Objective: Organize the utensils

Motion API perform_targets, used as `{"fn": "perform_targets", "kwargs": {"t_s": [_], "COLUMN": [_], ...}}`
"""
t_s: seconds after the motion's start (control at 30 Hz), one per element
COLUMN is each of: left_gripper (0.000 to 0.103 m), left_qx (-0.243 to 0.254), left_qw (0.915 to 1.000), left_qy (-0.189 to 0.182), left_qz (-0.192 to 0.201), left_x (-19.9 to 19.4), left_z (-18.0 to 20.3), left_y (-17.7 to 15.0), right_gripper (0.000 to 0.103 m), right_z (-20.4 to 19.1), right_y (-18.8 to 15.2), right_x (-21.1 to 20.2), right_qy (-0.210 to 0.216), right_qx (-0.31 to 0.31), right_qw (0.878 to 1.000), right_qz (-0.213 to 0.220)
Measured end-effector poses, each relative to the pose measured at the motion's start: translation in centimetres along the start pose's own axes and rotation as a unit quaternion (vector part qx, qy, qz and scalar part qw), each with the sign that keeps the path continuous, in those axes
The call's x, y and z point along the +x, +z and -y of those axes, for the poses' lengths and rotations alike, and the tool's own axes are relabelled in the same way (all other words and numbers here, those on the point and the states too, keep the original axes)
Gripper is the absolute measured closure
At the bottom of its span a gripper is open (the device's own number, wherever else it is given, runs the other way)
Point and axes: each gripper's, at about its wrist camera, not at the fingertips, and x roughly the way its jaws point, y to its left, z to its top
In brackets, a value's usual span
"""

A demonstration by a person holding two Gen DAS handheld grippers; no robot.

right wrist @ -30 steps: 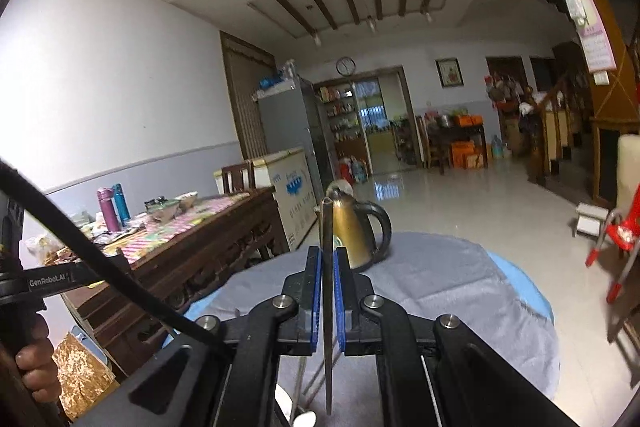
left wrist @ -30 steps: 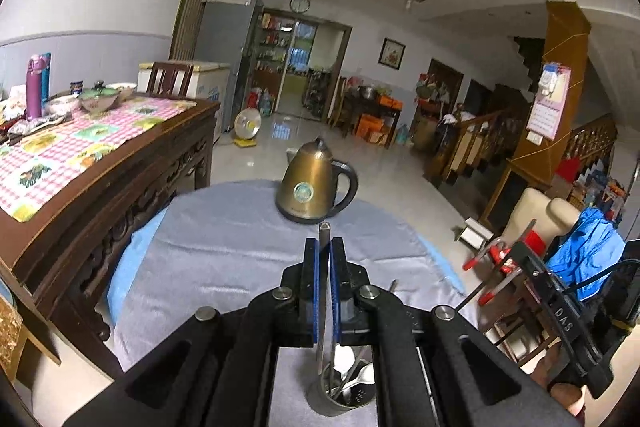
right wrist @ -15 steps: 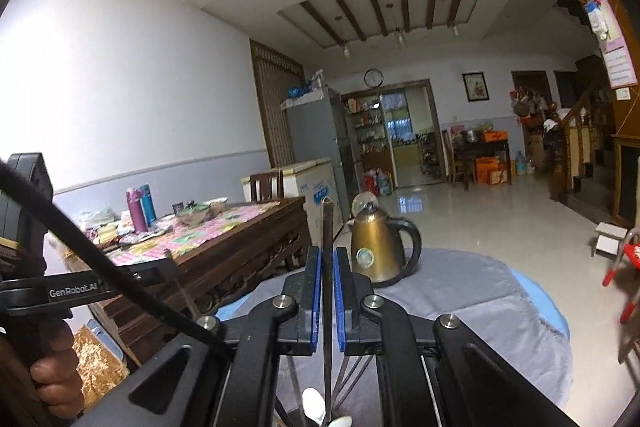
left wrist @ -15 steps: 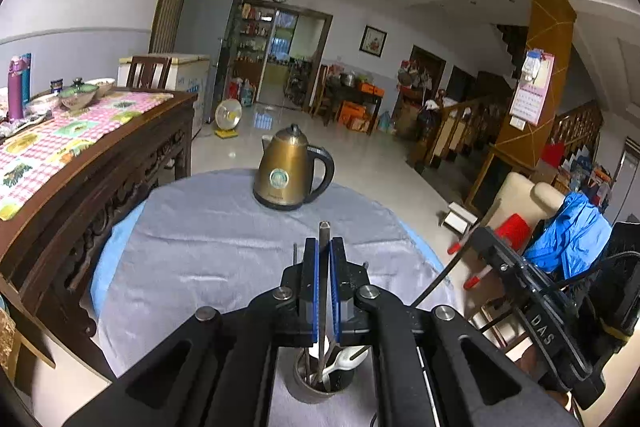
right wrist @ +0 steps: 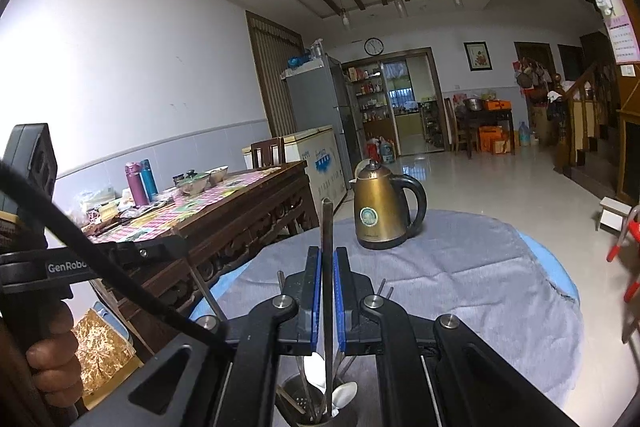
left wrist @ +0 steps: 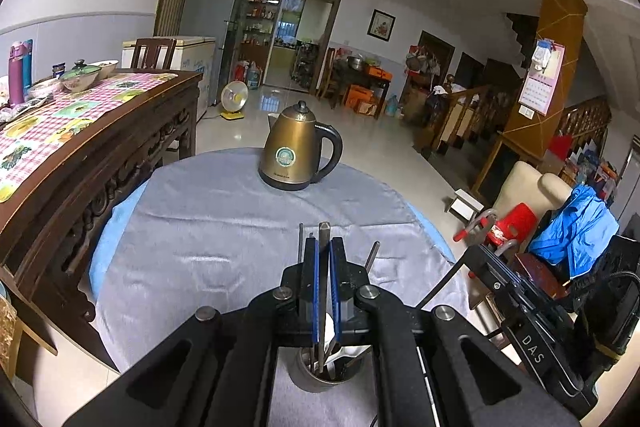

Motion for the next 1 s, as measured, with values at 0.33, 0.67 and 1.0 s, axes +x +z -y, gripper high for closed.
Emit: {"fn": "perform_targets", "kwargs": {"t_s": [0.33, 0.67, 1.0], "left_gripper": [0.098, 0.098, 0.098], "left_qx": [0.000, 0.013, 0.039], "left_qw": [0.9998, 0.9988, 0.9964], "left_qy": [0.007, 0.030, 0.064], "left_qz": [-0.020, -0.037, -0.040], "left_x": [0.8, 2.1, 2.8], "left_z": [0.1, 0.4, 1.2], "left_y": [-0.6, -1.4, -2.3], "right_gripper": [0.097, 0.097, 0.097], "right_z": [0.5, 0.7, 1.2], "right_y": [-0.4, -0.7, -1.1], "right_x": [0.3, 0.6, 1.6], "right_qy": [0.006, 0.008, 0.010], "right_qx": [0.016, 0.026, 0.042], "right_qw": [1.000, 0.999, 0.998], "right_qz": [-0.016, -0.024, -0.037]}}
